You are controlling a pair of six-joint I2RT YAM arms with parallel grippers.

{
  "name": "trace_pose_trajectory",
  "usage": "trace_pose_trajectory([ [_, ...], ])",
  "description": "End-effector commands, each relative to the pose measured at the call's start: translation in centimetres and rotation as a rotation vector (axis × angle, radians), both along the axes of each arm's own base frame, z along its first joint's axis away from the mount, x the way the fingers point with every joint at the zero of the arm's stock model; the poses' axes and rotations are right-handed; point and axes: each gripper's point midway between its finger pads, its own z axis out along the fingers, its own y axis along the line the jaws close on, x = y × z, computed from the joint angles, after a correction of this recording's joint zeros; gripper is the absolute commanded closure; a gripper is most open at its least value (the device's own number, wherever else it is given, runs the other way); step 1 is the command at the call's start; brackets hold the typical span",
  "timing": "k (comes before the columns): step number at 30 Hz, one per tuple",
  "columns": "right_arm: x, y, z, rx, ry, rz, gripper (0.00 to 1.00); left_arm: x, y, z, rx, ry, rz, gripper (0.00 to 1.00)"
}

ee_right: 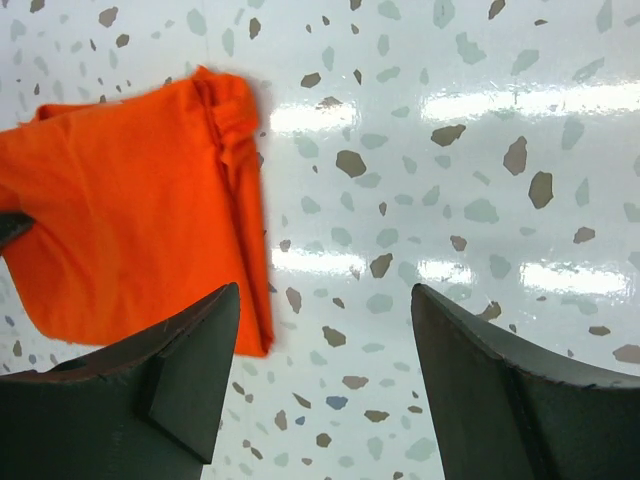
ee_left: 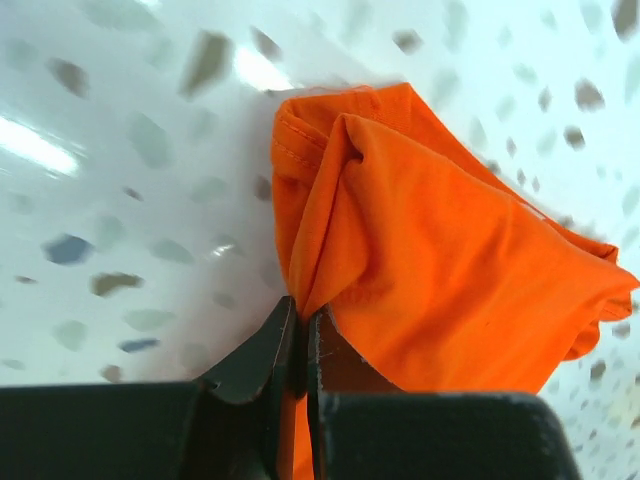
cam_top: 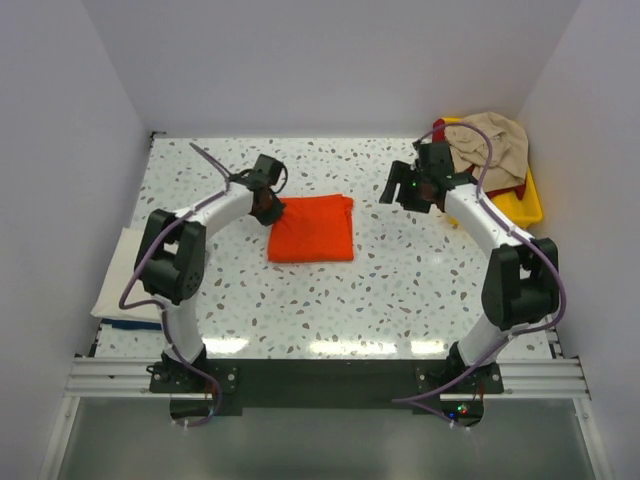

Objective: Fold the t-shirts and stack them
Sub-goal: Neatly place the folded tshirt to the corner

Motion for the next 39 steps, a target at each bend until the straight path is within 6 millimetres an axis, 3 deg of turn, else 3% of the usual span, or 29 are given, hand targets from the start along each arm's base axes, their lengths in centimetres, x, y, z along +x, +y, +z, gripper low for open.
trace_pose_trajectory([
  [1,-1.1,0.4,0.9,0.025,-0.009,0.008,0.27,1.7,5.1,2.7,0.017,-0.027,0.172,1.00],
  [5,-1.9,1.3,1.0,0.039,-0.004,0.038,0.27,3.7,9.0,4.7,0.011,-0.063,0.266,1.00],
  [10,-3.0,3.2,0.7,0.044,0.002,0.084,0.27,4.5,13.9,7.1,0.030,-0.080,0.376,1.00],
  [16,-3.7,4.7,0.2,0.048,0.014,0.123,0.27,3.4,19.5,9.6,0.033,-0.109,0.513,1.00],
  [19,-3.9,5.1,0.4,0.053,0.013,0.134,0.27,2.5,23.5,10.5,0.034,-0.120,0.594,1.00],
  [28,-4.3,6.1,0.9,0.059,0.003,0.159,0.27,1.2,28.3,14.2,0.038,-0.185,0.676,1.00],
  [39,-4.7,6.1,1.2,0.060,-0.001,0.160,0.27,-0.7,30.4,19.1,0.061,-0.288,0.708,1.00],
])
